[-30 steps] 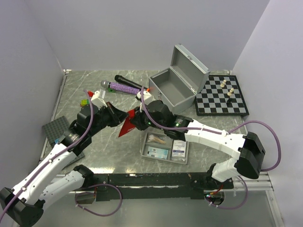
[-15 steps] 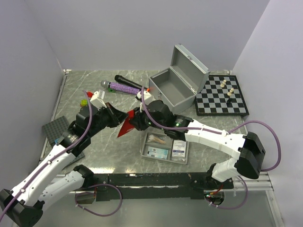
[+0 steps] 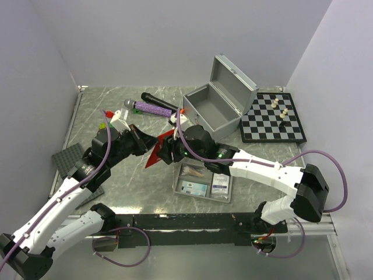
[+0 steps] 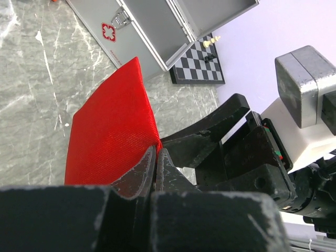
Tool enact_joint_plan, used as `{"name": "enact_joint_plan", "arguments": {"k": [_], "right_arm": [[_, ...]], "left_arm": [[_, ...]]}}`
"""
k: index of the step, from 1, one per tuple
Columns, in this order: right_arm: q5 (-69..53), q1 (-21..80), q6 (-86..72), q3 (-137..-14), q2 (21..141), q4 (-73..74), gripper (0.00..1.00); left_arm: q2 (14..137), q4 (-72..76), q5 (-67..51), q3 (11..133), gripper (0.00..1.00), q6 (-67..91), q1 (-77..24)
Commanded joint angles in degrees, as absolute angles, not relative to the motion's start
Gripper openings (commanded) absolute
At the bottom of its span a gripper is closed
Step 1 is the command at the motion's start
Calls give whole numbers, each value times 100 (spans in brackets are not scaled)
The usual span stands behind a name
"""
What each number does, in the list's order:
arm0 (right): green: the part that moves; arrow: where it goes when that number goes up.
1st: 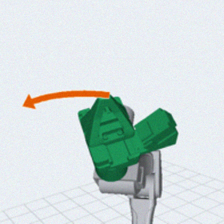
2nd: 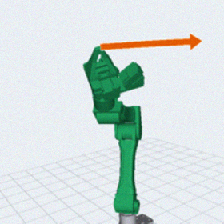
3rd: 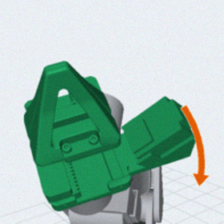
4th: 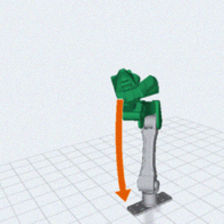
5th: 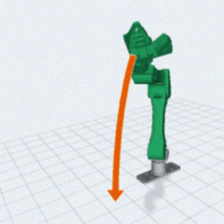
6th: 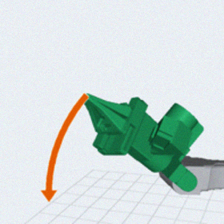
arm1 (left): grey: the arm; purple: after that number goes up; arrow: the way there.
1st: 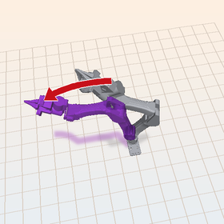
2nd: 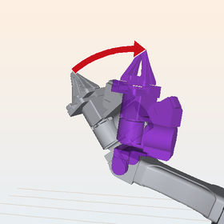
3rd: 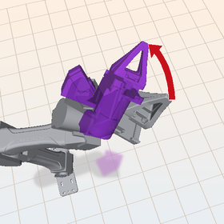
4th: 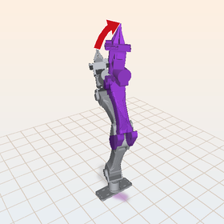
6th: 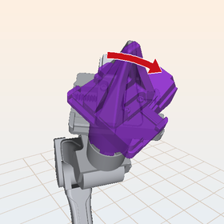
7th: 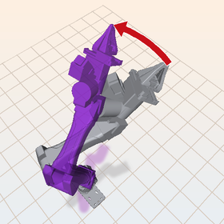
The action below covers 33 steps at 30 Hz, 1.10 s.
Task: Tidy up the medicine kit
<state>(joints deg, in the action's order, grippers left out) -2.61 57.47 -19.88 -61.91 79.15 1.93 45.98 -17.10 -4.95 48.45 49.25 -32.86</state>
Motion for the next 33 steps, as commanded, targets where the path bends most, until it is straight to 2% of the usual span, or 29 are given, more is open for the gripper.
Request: {"name": "enact_joint_plan", "arguments": {"k": [1,9,14,26,29,33], "right_arm": [[-273,5713,-1951,-6407,7691,-176,60],[-298,5634,-2048,-6302,7559,-474,59],[-509,5572,-2100,-6337,7611,-528,42],[-457,5537,-2101,-6284,7559,-449,12],[-378,5528,-2083,-6223,7506,-378,0],[-343,5502,-2092,-6117,7444,-360,0]], "left_arm": [[4570,-1415,-650,5106,1,5036,-3340],[4597,-1415,-677,5098,1,5045,-3384],[4588,-1389,-668,5089,1,5062,-3410],[4553,-1459,-607,5098,1,5019,-3437],[4500,-1485,-571,5098,1,4992,-3428],[4456,-1503,-554,5063,1,4992,-3437]]}}
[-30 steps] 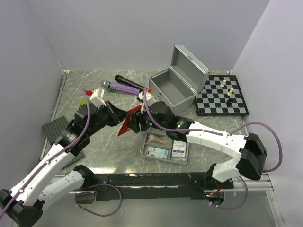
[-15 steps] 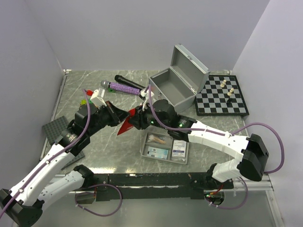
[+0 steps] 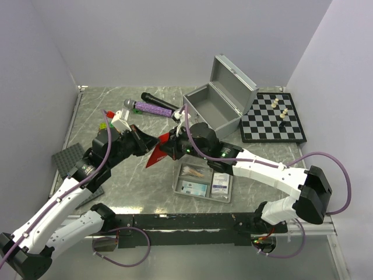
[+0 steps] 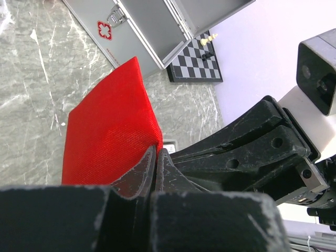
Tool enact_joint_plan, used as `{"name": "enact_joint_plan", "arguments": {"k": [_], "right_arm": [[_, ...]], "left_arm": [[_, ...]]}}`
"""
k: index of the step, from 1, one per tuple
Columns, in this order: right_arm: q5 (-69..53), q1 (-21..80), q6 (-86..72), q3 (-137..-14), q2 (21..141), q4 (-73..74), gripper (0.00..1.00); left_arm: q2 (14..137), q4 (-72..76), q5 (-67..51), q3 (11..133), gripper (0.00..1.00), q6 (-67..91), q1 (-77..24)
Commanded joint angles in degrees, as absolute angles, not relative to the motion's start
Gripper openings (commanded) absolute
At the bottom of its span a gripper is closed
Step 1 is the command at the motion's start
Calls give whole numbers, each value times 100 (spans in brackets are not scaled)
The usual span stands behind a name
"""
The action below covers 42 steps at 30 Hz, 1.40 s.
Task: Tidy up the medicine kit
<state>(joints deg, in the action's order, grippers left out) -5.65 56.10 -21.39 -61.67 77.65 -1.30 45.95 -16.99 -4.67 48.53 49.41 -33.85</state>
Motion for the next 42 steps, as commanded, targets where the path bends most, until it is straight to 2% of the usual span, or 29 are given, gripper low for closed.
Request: {"name": "enact_joint_plan", "arguments": {"k": [1,19,30,31,32,33,35,36,38,42], "right_arm": [[-343,5502,-2092,-6091,7427,-369,0],[-202,5212,-1995,-5616,7040,-229,0],[-306,3279,-2707,-5115,7189,-97,0],[-577,3244,-2620,-5124,7189,-166,5],[-658,3269,-2506,-5107,7094,-254,30],[-711,3339,-2487,-5037,6971,-403,50],[-773,3445,-2452,-4940,6716,-536,71],[-930,3454,-2409,-4948,6628,-545,87],[-1089,3463,-2303,-5053,6505,-353,93],[-1616,3454,-1943,-4870,6153,-518,96]], "left_arm": [[4456,-1503,-571,5054,1,4983,-3437],[4272,-1644,-580,5062,1,4738,-3437],[3833,-2092,-493,5317,1,4228,-3437],[3789,-2109,-466,5300,1,4193,-3428],[3753,-2109,-466,5282,1,4166,-3436],[3727,-2092,-509,5282,1,4123,-3437],[3718,-2039,-623,5273,1,4000,-3437],[3726,-2022,-685,5282,1,3895,-3428],[3761,-2021,-773,5352,1,3666,-3428],[3788,-1777,-1500,5423,1,2894,-3436]]}}
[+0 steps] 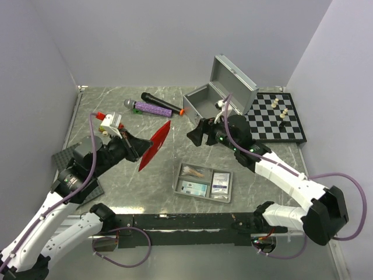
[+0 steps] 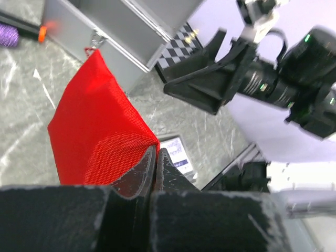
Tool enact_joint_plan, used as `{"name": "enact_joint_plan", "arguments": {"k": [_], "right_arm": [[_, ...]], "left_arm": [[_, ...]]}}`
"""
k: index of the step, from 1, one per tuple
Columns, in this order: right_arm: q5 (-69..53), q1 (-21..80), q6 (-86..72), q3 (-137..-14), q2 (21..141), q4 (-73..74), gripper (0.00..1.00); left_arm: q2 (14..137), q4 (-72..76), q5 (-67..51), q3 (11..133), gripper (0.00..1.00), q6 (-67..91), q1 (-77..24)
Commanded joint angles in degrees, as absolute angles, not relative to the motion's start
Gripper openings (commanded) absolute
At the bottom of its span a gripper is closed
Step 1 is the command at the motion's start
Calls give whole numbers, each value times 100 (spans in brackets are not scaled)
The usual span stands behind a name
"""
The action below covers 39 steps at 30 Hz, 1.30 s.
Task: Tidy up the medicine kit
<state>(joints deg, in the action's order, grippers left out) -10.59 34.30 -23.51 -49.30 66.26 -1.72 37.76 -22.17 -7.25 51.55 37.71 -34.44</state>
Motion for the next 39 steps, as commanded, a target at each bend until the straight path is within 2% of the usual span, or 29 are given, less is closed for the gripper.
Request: {"name": "enact_joint_plan", "arguments": {"k": [1,5,10,15,22,30,34,36,38,39], "right_arm": [[-1809,3454,-1855,-4800,6074,-606,96],[-2399,3445,-1697,-4387,5565,-1177,98],[-2004,3454,-1319,-4210,4695,-748,100],[-2644,3542,-1038,-4122,4087,-431,100],[-3102,4157,-747,-4131,4368,-18,100],[-2585,4315,-686,-4025,4341,421,99],[-2505,4359,-720,-4034,4360,388,84],[-2584,4359,-817,-3921,4263,124,68],[-2575,4359,-931,-3780,4149,-174,45],[-2575,4359,-984,-3753,4105,-298,36]], "left_arm": [[3788,-1619,-1868,5371,1,2578,-3437],[4007,-1582,-3021,5554,1,1628,-3437],[4595,-2704,-4367,6063,1,371,-3437],[4886,-2918,-4588,6213,1,-199,-3516],[5089,-2795,-4535,6547,1,-509,-3507],[5124,-2936,-4386,7057,1,-1028,-3507],[5159,-2900,-4447,7163,1,-1063,-3516],[5194,-2900,-4473,7146,1,-1037,-3507],[5221,-2883,-4509,7111,1,-1011,-3516],[5221,-2839,-4491,7076,1,-959,-3507]]}}
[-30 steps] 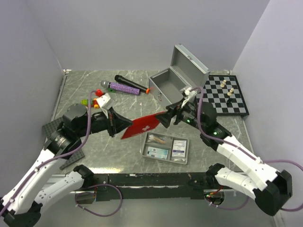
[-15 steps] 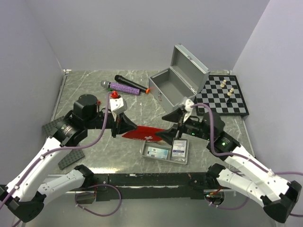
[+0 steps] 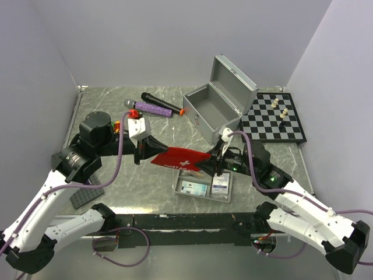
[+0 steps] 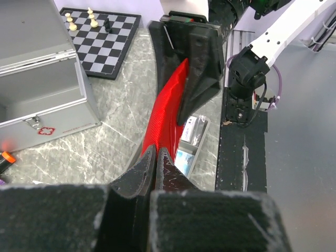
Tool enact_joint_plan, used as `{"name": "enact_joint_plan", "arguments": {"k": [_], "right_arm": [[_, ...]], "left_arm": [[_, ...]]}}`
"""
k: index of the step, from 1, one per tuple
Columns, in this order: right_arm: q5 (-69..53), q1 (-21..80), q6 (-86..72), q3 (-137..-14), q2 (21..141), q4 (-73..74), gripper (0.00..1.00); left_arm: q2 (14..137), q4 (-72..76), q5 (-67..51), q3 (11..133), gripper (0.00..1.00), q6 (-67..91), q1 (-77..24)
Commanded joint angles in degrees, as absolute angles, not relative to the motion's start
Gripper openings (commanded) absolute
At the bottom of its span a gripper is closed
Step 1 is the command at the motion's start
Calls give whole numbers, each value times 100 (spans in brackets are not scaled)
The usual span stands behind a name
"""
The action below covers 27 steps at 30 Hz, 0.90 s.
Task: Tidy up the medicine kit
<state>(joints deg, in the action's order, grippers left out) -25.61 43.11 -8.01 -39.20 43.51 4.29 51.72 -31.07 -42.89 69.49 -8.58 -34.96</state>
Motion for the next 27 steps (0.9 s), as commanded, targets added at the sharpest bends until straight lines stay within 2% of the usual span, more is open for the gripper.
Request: {"name": "enact_joint_plan", "arguments": {"k": [1,3,5,6,8,10,12,16,21,27], "right_arm": [[-2575,4359,-1028,-3744,4078,-368,28],[-2471,4368,-1151,-3770,4069,-413,18],[-1936,4333,-1283,-4032,4209,-151,4],[-1499,4281,-1414,-4217,4332,164,0],[-898,4071,-1651,-4560,4683,482,0],[-416,3833,-2054,-4832,4929,684,0],[-10,3570,-2406,-5228,5237,965,0],[456,3104,-2970,-5939,5983,1300,0],[405,2541,-3068,-6968,7170,1749,0],[-166,2004,-3173,-7549,8243,1801,0]], "left_arm": [[5229,-2752,-4413,7014,3,-888,-3516],[5186,-2515,-3967,6891,20,-660,-3516],[5124,-2190,-2845,6777,42,-231,-3507],[5081,-1910,-1917,6672,53,-46,-3516],[5001,-1566,-27,6505,75,482,-3489],[4905,-1302,1208,6355,86,763,-3437],[4852,-1204,2017,6267,89,1044,-3410],[4825,-1327,2952,6144,89,1703,-3349],[4808,-1310,2532,5758,88,2302,-3331],[4825,-1231,2013,5388,86,2575,-3331]]}}
